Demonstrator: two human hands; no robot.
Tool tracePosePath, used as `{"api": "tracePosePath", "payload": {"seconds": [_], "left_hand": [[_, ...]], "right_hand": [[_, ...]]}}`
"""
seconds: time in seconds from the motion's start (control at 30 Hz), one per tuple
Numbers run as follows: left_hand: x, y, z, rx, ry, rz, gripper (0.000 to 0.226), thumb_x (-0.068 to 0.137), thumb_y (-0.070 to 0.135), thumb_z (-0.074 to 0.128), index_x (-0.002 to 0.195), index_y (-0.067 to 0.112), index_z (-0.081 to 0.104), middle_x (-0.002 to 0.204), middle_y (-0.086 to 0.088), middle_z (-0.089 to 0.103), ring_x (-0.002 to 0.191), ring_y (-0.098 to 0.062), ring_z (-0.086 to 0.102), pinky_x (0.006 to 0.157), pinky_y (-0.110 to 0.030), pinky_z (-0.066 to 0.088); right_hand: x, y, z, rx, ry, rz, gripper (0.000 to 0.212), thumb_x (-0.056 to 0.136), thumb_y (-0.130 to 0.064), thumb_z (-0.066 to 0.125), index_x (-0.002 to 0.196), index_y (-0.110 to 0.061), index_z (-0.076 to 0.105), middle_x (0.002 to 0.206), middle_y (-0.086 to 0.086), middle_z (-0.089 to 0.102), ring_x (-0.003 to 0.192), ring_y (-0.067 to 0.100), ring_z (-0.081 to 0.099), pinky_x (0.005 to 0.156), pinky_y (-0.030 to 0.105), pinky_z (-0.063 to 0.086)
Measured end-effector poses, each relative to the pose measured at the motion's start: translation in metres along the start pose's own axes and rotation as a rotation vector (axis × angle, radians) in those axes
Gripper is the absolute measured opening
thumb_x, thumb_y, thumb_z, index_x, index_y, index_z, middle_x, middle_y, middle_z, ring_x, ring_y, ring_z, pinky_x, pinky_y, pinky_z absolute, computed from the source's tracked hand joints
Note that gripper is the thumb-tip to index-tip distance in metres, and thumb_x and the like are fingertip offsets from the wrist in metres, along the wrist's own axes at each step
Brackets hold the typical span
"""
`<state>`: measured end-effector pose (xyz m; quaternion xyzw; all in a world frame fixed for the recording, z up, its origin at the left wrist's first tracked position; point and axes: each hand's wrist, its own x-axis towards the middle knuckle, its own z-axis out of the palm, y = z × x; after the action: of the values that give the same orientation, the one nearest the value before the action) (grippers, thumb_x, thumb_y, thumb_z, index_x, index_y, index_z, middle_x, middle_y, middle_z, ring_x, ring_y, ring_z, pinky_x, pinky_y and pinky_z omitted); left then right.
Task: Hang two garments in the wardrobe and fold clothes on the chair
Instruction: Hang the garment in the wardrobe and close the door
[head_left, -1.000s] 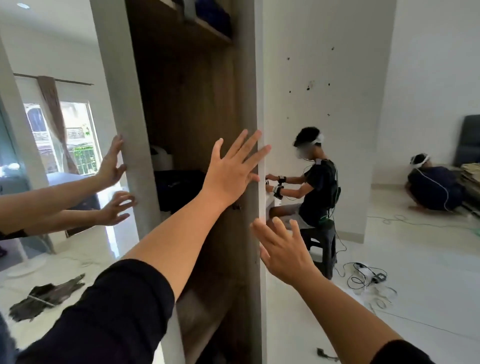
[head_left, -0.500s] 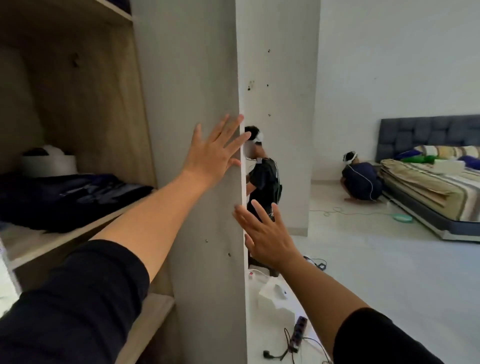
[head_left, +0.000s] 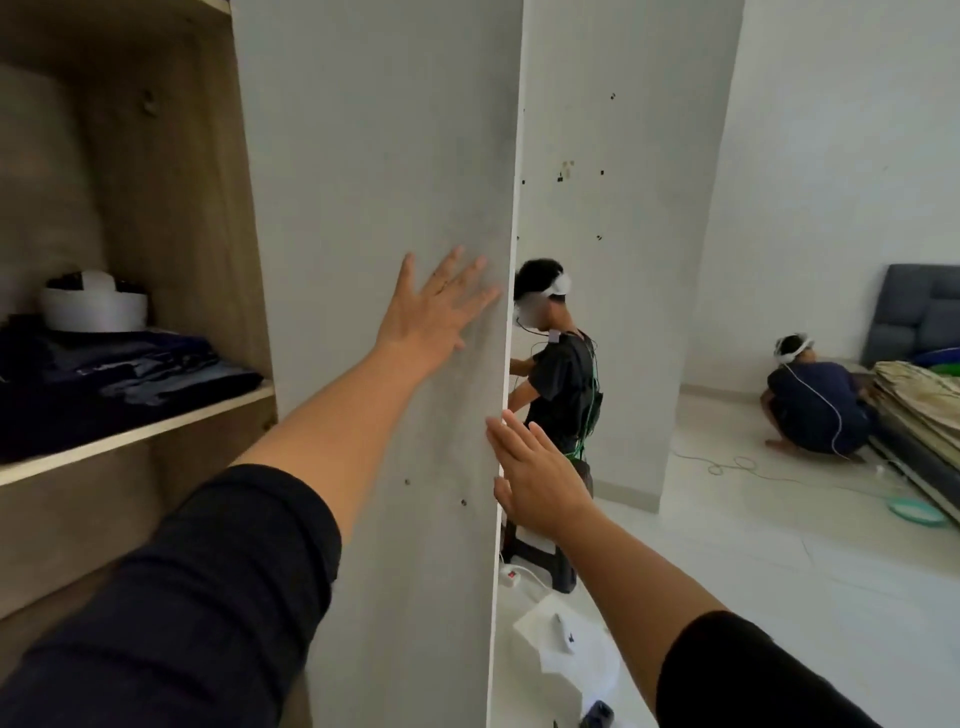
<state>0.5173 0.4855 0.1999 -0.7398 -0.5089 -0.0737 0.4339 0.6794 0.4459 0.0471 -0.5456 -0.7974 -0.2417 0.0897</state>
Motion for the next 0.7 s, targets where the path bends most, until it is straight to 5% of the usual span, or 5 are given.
{"api": "tracePosePath", "payload": {"seconds": [0.1, 0.33, 0.7], "left_hand": [[-0.001, -0.007, 0.011, -0.062, -0.123, -0.112, 0.074, 0.097, 0.046, 0.037, 0.147, 0.029, -0.015, 0.158, 0.001, -0.014, 0.145, -0.022, -0.017, 0.111, -0.060, 0.004], [-0.062, -0.027, 0.040, -0.284, -0.257, -0.484, 0.068, 0.101, 0.036, 0.028, 0.147, 0.021, -0.019, 0.157, 0.005, -0.018, 0.144, -0.017, -0.020, 0.114, -0.057, 0.000], [-0.253, -0.113, 0.026, -0.120, -0.436, -0.857, 0.074, 0.099, 0.036, 0.037, 0.147, 0.019, -0.018, 0.158, 0.003, -0.016, 0.144, -0.018, -0.017, 0.114, -0.056, 0.003]], "right_hand": [[0.011, 0.017, 0.010, 0.138, -0.028, 0.013, 0.064, 0.098, -0.038, 0.028, 0.151, -0.008, 0.007, 0.160, 0.003, 0.003, 0.147, 0.018, -0.001, 0.116, 0.032, -0.006], [0.045, -0.003, 0.008, 0.382, -0.059, 0.027, 0.062, 0.100, -0.037, 0.027, 0.151, -0.008, 0.006, 0.160, 0.002, 0.002, 0.147, 0.018, 0.003, 0.120, 0.035, 0.005], [0.073, -0.194, -0.026, 0.652, 0.001, -0.298, 0.060, 0.100, -0.035, 0.028, 0.151, -0.016, 0.001, 0.159, 0.000, 0.005, 0.147, 0.016, 0.003, 0.118, 0.037, 0.007]]}}
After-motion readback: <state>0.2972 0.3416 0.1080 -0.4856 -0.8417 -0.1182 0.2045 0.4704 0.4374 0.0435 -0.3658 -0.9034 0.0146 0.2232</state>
